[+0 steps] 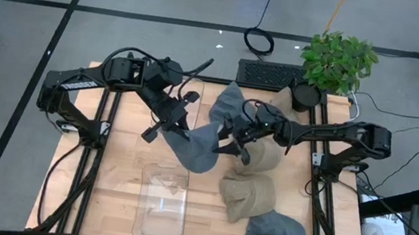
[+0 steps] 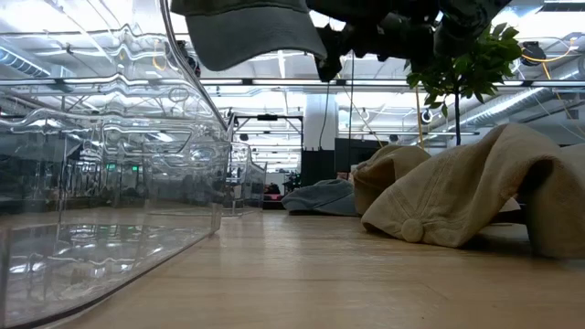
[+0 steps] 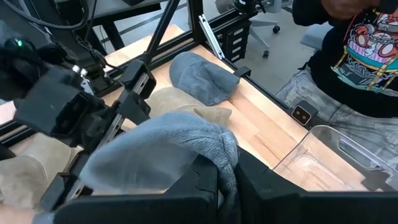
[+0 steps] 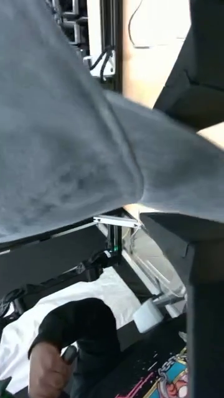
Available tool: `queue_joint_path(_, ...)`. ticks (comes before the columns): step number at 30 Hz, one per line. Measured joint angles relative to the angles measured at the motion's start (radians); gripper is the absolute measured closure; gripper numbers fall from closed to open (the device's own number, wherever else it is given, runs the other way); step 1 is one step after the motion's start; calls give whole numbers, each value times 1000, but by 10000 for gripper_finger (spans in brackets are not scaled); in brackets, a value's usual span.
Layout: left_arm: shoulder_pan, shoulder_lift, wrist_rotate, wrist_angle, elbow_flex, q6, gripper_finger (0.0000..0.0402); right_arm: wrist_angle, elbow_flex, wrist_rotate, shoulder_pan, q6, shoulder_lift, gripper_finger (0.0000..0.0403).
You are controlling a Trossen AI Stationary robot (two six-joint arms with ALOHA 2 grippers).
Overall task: Stack caps by color
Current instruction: Put the top right blue cap into the top transparent bin
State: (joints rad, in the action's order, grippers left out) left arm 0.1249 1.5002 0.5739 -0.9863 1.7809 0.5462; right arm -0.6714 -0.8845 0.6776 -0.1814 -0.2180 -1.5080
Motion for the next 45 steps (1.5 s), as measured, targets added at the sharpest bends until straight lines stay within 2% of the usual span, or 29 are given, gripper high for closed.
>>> queue_joint_path(7, 0, 0, -35, 1, 0, -20, 386, 7, -2, 9, 0, 67, 2, 382)
queue_joint_path(8, 0, 0, -40, 2, 0, -23, 386, 8, -2, 8, 0, 80, 2, 391)
queue_joint_path(12, -1, 0, -102, 48, -1, -52, 383, 34, -2, 8, 0, 112, 2, 397)
queue_joint_path(14, -1, 0, -173, 93, -1, -129, 363, 37, -2, 7, 0, 120, 3, 399)
queue_joint_path(18, 0, -9, -378, 153, -1, -244, 282, 59, -1, 6, 0, 124, 2, 400)
queue_joint_path(24, -1, -50, -548, 181, 1, -240, 148, 80, -1, -27, -9, 137, 2, 401)
queue_joint_path(28, 9, -97, -631, 130, 0, -285, 97, 74, -7, -80, -31, 128, 14, 402)
queue_joint_path(33, 16, -150, -619, 34, -3, -360, 80, 110, -66, -75, -58, 95, 13, 402)
queue_joint_path(38, 19, -204, -617, 1, -40, -372, 92, 271, -186, -68, -84, 148, 13, 402)
queue_joint_path(40, 18, -227, -604, -5, -59, -366, 99, 316, -241, -11, -106, 154, 9, 402)
queue_joint_path(45, 21, -306, -585, 45, -142, -343, 114, 321, -359, 260, -176, 73, -40, 402)
